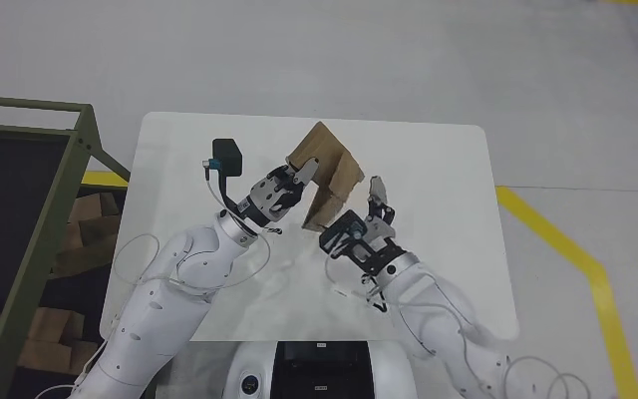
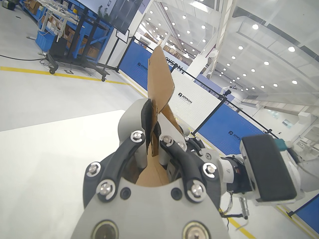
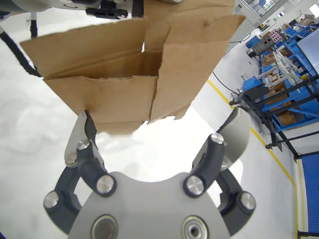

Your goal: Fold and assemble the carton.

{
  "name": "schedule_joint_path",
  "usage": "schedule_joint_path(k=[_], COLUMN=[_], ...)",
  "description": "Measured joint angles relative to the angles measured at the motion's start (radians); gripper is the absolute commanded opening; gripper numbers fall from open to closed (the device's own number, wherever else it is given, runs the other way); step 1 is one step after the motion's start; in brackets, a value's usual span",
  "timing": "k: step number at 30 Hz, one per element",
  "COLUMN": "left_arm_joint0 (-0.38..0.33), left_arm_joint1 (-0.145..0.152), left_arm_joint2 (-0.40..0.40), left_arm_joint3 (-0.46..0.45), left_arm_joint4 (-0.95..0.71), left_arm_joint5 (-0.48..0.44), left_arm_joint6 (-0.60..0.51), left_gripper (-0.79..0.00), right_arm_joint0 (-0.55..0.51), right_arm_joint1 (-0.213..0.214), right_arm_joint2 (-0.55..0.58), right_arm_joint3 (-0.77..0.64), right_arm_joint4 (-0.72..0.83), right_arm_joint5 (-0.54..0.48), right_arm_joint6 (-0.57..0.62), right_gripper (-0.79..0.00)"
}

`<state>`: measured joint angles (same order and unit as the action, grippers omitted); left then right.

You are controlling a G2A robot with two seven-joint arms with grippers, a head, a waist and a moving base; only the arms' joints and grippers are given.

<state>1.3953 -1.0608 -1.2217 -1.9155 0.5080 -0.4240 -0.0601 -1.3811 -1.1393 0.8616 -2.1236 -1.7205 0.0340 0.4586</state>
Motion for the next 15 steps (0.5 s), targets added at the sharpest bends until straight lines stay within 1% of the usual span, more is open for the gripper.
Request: schedule_joint_path(k=[5,8,9,10,13,15], left_arm_joint0=[0.002,-0.005,-0.009,-0.013,-0.024,-0.031], left_arm_joint1=[-0.003,-0.006,-0.007,-0.008,-0.010,-0.010], left_arm_joint2=[-0.001,-0.006,-0.008,-0.011,-0.019,-0.025], left_arm_joint3=[-0.002,-0.001,0.000,0.003,0.015,0.020], left_arm_joint4=[-0.003,-0.023,-0.034,-0.052,-0.106,-0.137], left_arm_joint5=[0.012,0.009,0.006,0.001,-0.011,-0.017], left_arm_joint6=[0.002,0.001,0.001,-0.001,-0.021,-0.039], left_gripper=[-0.785,-0.785,-0.785,-0.785,-0.785,-0.785], right_arm_joint0=[-0.014,-0.024,-0.029,-0.038,-0.064,-0.081], right_arm_joint1=[-0.003,-0.002,0.000,0.004,0.018,0.026], right_arm_joint2=[0.015,0.052,0.073,0.105,0.191,0.233], right_arm_joint3=[0.001,0.024,0.038,0.059,0.119,0.148], right_arm_joint4=[0.036,0.164,0.215,0.284,0.421,0.467], right_arm_joint5=[-0.042,-0.104,-0.132,-0.182,-0.335,-0.423], right_arm_joint6=[-0.035,-0.128,-0.169,-0.231,-0.390,-0.469], right_gripper=[0.000,0.000,0.000,0.000,0.000,0.000])
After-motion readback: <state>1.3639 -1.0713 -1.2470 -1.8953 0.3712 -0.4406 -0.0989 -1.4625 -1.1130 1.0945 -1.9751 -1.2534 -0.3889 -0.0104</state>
